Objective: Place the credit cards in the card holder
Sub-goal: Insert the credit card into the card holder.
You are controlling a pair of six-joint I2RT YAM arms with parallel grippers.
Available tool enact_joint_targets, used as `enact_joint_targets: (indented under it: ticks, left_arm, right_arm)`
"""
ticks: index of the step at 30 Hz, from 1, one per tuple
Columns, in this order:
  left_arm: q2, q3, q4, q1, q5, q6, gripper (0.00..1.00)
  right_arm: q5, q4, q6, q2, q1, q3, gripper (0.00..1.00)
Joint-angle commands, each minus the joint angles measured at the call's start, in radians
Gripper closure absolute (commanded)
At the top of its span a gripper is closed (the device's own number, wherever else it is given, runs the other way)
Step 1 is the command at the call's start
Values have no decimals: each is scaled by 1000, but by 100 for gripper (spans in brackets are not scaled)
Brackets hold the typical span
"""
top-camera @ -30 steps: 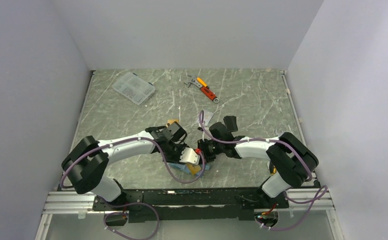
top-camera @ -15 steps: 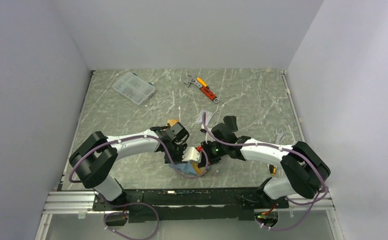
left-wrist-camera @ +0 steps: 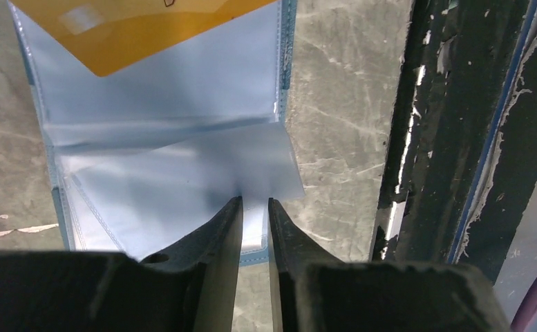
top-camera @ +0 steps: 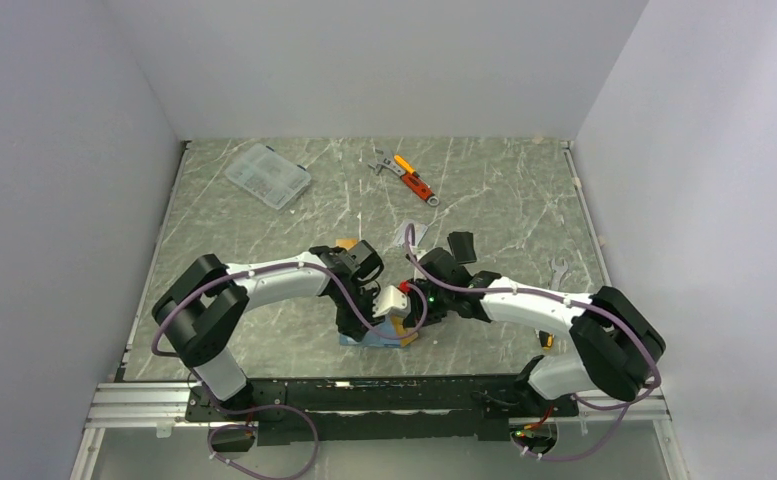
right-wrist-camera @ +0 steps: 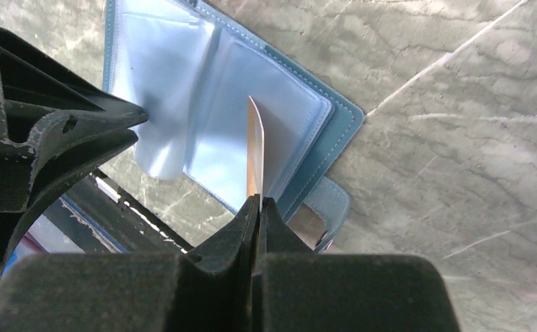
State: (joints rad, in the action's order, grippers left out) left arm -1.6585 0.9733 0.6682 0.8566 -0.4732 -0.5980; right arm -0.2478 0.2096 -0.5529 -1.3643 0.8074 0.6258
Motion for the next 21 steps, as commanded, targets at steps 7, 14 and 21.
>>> enact_joint_targets:
  ticks: [7, 14, 21]
  left_arm:
    - [49, 36, 71, -31, -12, 12, 73]
    - [77, 37, 77, -35, 127, -78, 73]
    - [76, -2, 61, -34, 171, -127, 73]
  right_arm:
    - [36, 24, 93, -55, -40, 106, 100]
    - [-89, -99, 10, -79, -39, 104, 100]
    - [-100, -127, -35, -100, -6, 98, 100]
